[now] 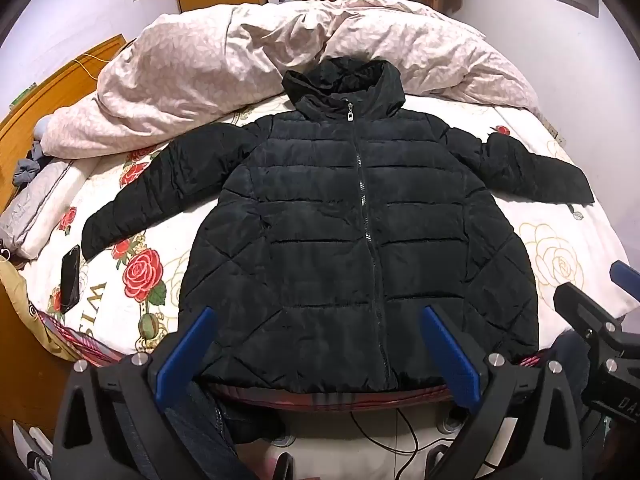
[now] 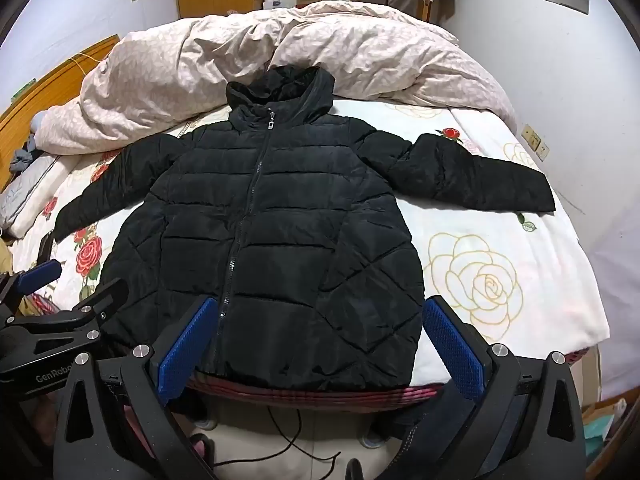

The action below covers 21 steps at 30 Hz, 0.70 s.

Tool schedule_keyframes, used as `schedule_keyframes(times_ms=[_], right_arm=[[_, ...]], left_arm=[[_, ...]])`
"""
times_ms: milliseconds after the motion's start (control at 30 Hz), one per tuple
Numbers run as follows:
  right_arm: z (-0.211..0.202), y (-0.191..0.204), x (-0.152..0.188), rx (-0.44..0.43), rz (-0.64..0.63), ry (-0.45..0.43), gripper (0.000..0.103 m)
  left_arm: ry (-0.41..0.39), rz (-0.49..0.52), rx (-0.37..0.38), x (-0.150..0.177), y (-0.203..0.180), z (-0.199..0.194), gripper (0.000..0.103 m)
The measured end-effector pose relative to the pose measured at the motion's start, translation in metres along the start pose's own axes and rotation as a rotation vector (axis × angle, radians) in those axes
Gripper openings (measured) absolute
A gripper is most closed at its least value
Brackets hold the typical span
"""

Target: Fold large clothes

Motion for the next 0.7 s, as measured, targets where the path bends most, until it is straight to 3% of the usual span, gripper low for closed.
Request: schedule_keyframes(times_ms=[700], right_arm=[[0.0051, -0.0015, -0.0025, -0.008, 0.006, 0.005, 0.102]], left_arm=[[0.023, -0.017, 0.000, 0.0042, 0.0049, 0.0078, 0.103]])
Point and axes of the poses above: each gripper's, at about its wrist camera, not at the fingertips, and z roughly the way its jaws point, y to its left, x to its underside, the point moved 5 cm from there along z, roughly the way its jaws point, and after that the axes turned 9 degrees about x, right-handed, at the moved point
